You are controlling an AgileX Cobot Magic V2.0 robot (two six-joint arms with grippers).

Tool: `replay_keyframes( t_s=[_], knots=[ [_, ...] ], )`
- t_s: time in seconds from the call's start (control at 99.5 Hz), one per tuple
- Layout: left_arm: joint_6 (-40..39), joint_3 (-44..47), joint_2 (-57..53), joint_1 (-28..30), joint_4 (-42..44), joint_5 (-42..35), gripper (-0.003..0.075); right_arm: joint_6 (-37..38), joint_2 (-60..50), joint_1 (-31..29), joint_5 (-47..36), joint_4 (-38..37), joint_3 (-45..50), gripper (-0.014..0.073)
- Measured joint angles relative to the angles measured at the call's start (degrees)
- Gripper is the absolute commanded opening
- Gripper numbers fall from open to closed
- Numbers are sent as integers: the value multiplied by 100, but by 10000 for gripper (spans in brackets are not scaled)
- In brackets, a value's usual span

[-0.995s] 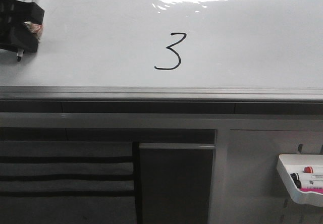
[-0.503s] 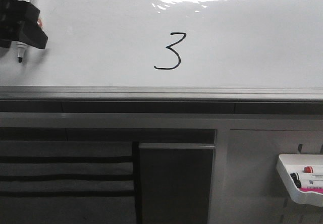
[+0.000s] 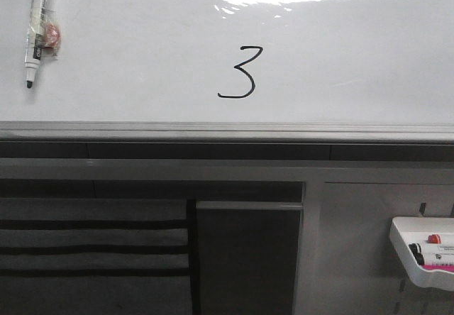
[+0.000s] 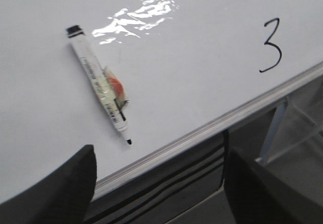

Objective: Write number 3 on whiteboard

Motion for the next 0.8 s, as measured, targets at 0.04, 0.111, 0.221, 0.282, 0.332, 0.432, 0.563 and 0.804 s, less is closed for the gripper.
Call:
replay_keyframes(
  t_s=[0.04,0.111,0.221,0.282,0.332,0.432,0.563,0.804],
  knots=[
    [-293,58,-268,0,205,11,491,61,-124,0,-148,-28,131,87],
    [-626,235,-698,0,387,-7,452,94,-411,0,-484,-80,367,38],
    [-911,696,-1285,0,477,-235,288,117,-862,0,-1045,-103,716,-56],
    [-965,981,-1521,0,490,-436,187,117,-1085,0,-1305,-117,913,-69],
    [-981,1272,-1698,0,490,-652,101,117,-1243,0,-1460,-117,1054,-69],
    [-1003,1753,-1930,0,444,-1218,-19,121,-1489,0,-1689,-117,1307,-69],
    [-1004,2185,-1986,0,231,-1744,-20,121,-1561,0,-1757,-129,1509,-69],
    [-1027,2637,-1986,0,140,-1844,-20,130,-1561,-8,-1770,-129,1557,-69]
  ],
)
